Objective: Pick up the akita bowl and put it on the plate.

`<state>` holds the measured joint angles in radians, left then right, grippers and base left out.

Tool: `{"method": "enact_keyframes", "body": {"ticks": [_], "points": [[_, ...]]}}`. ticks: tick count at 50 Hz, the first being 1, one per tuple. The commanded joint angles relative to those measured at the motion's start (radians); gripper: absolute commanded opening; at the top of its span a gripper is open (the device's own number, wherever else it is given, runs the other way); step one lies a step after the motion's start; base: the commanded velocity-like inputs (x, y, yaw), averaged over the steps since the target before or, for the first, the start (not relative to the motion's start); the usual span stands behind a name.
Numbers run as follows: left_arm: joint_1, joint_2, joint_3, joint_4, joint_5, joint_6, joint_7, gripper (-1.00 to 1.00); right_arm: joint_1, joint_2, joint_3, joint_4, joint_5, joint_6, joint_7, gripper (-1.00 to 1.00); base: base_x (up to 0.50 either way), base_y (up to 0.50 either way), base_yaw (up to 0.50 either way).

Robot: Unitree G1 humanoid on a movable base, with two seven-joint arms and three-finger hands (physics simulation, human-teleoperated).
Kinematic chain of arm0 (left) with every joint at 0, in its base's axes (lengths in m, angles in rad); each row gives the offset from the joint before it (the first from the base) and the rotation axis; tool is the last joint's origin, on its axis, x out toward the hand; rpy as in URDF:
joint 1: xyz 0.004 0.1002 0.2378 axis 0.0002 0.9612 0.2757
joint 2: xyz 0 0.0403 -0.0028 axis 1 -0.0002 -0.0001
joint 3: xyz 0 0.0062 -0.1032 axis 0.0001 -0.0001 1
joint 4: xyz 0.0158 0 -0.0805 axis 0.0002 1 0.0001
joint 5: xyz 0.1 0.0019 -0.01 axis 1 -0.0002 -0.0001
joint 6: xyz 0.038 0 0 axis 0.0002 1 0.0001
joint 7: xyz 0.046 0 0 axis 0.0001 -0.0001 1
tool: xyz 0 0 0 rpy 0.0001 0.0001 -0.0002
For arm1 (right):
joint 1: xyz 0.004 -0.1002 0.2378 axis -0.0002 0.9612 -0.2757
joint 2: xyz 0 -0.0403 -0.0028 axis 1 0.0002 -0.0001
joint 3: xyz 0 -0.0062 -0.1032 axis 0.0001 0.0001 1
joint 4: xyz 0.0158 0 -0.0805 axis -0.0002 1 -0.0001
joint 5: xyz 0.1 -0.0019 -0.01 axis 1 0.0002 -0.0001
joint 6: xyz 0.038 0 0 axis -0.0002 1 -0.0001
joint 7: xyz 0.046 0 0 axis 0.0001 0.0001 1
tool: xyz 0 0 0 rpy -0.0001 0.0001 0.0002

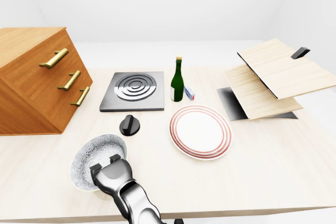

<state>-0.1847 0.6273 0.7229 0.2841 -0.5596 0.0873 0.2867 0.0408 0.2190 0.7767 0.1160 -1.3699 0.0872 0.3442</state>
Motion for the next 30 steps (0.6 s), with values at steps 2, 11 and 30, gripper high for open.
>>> {"method": "enact_keyframes", "body": {"ticks": [2,11,30], "points": [[-0.001,0.0,-0.001,0.0,0.0,0.0,0.001,1.0,0.008,-0.012,0.003,-0.005,-0.001,0.0,0.038,-1.0,0.0,0.0,0.0],[0.001,0.0,0.001,-0.005,-0.001,0.0,0.001,1.0,0.013,-0.02,0.011,-0.074,-0.036,0.0,0.092,-1.0,0.0,0.0,0.0],[0.0,0.001,0.003,0.005,0.0,0.0,0.0,1.0,0.028,-0.042,0.045,-0.26,-0.126,0.0,0.217,-1.0,0.0,0.0,0.0]]}}
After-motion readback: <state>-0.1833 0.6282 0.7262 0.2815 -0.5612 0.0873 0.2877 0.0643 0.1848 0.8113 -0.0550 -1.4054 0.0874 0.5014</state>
